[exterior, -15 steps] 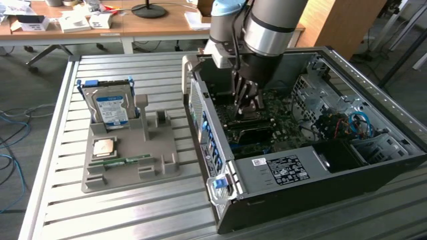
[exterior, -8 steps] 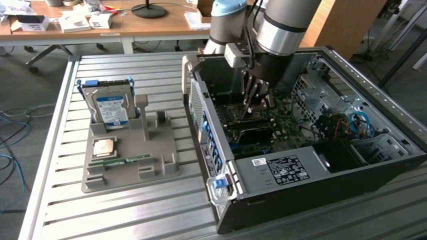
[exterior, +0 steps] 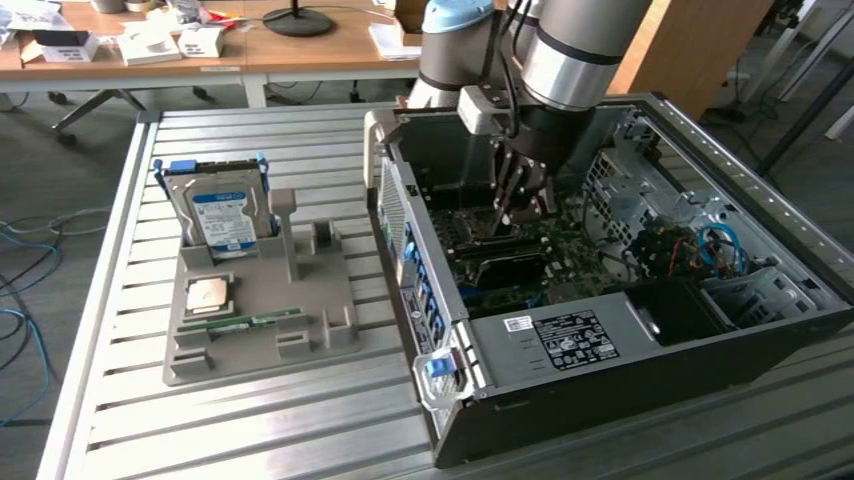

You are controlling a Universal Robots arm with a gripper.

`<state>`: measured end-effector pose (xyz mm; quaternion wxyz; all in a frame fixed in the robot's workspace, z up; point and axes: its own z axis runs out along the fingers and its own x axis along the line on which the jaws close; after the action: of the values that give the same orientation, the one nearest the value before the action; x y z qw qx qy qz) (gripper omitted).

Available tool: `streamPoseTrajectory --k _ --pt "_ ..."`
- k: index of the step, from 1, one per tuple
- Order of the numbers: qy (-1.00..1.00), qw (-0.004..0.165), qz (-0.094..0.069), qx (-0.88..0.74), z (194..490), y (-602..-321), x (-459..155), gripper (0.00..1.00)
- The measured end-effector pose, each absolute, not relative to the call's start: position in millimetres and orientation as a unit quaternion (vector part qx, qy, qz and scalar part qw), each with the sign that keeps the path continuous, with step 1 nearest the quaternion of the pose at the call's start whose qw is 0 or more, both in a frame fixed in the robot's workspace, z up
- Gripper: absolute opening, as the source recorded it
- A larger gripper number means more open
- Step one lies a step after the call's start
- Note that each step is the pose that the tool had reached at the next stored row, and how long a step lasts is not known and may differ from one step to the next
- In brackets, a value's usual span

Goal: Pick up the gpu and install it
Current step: 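Press down on the gpu until it lock into place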

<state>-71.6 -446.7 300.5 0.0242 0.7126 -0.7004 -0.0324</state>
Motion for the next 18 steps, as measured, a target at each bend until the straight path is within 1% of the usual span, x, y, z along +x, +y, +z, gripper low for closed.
streamPoseTrajectory --k 2,6,18 --pt "-0.700 0.022 -0.031 0.713 300.5 -446.7 -71.9 0.11" --pt "-0.700 0.010 -0.021 0.714 300.0 -446.8 -73.4 0.11" --pt "-0.700 0.009 -0.020 0.714 293.9 -450.7 -73.9 0.11"
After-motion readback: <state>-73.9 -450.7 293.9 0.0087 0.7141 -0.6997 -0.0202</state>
